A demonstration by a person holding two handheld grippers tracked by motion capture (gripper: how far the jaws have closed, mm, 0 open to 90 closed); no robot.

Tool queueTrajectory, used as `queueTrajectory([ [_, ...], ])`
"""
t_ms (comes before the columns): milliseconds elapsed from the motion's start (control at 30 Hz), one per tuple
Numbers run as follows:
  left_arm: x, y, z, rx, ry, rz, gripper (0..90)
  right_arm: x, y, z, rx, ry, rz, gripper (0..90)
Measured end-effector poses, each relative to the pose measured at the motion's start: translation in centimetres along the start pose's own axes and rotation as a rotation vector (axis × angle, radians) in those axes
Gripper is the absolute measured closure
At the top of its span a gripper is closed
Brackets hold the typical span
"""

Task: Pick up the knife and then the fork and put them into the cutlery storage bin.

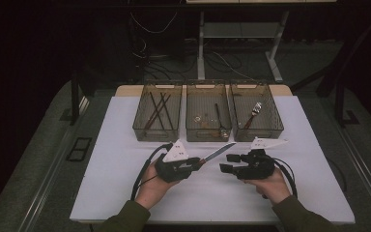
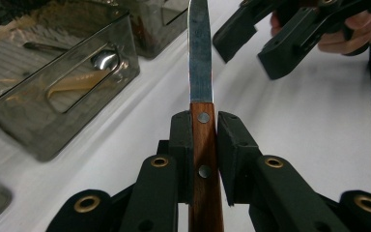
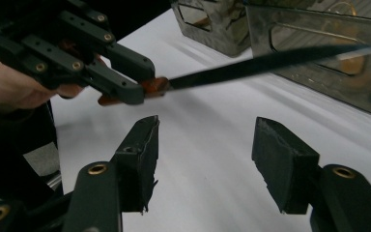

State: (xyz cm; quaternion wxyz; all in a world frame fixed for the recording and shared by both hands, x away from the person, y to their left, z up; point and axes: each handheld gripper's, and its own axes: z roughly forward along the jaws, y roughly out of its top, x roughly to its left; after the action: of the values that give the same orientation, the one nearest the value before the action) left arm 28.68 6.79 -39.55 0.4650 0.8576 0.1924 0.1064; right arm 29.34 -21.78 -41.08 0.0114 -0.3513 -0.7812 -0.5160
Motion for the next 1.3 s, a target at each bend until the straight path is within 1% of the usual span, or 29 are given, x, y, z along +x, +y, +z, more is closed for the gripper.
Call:
queueTrajectory([
  [67, -0.1, 0.1, 0.3, -0.008, 0.000, 0.002, 76.5, 0.0, 0.2, 0.3, -0.002, 0.008, 0.004, 43.4],
  [200, -0.2, 0.4, 0.6, -0.016, 0.000, -0.001, 76.5, -0.3, 0.4, 0.8, -0.016, 0.027, 0.028, 45.8],
  [333, -0.4, 0.6, 1.0, -0.019, -0.003, 0.004, 76.5, -0.4, 0.8, 0.9, -0.057, 0.055, 0.060, 49.1],
  [600, -0.4, 0.6, 1.5, -0.016, 0.000, 0.003, 76.5, -0.5, 1.4, 0.8, -0.117, 0.074, 0.088, 64.4],
  [667, -0.4, 0.6, 1.6, -0.017, -0.002, -0.003, 76.5, -0.4, 1.6, 0.8, -0.130, 0.078, 0.088, 68.8],
  [833, -0.3, 0.8, 1.8, -0.024, 0.007, -0.004, 76.6, -0.2, 2.2, 0.9, -0.164, 0.082, 0.079, 79.5],
  [900, -0.2, 0.8, 1.7, -0.024, 0.011, -0.006, 76.6, -0.2, 2.4, 1.0, -0.172, 0.089, 0.084, 80.5],
  [933, -0.2, 0.8, 1.8, -0.032, 0.015, -0.010, 76.6, -0.2, 2.5, 1.0, -0.176, 0.093, 0.085, 81.0],
  [967, -0.1, 0.8, 1.7, -0.024, 0.017, -0.002, 76.6, -0.2, 2.6, 1.1, -0.180, 0.096, 0.089, 81.4],
  [1000, -0.2, 0.8, 1.8, -0.031, 0.021, -0.010, 76.7, -0.2, 2.6, 1.2, -0.184, 0.097, 0.090, 81.8],
  [1167, 0.0, 0.8, 1.7, -0.033, 0.032, -0.018, 76.6, 0.0, 2.9, 1.5, -0.194, 0.113, 0.092, 84.4],
  [1200, 0.0, 0.8, 1.7, -0.036, 0.034, -0.015, 76.6, 0.0, 3.0, 1.5, -0.191, 0.109, 0.088, 84.8],
  [1300, 0.1, 0.8, 1.7, -0.038, 0.034, -0.025, 76.3, 0.1, 3.2, 1.6, -0.196, 0.105, 0.086, 86.8],
])
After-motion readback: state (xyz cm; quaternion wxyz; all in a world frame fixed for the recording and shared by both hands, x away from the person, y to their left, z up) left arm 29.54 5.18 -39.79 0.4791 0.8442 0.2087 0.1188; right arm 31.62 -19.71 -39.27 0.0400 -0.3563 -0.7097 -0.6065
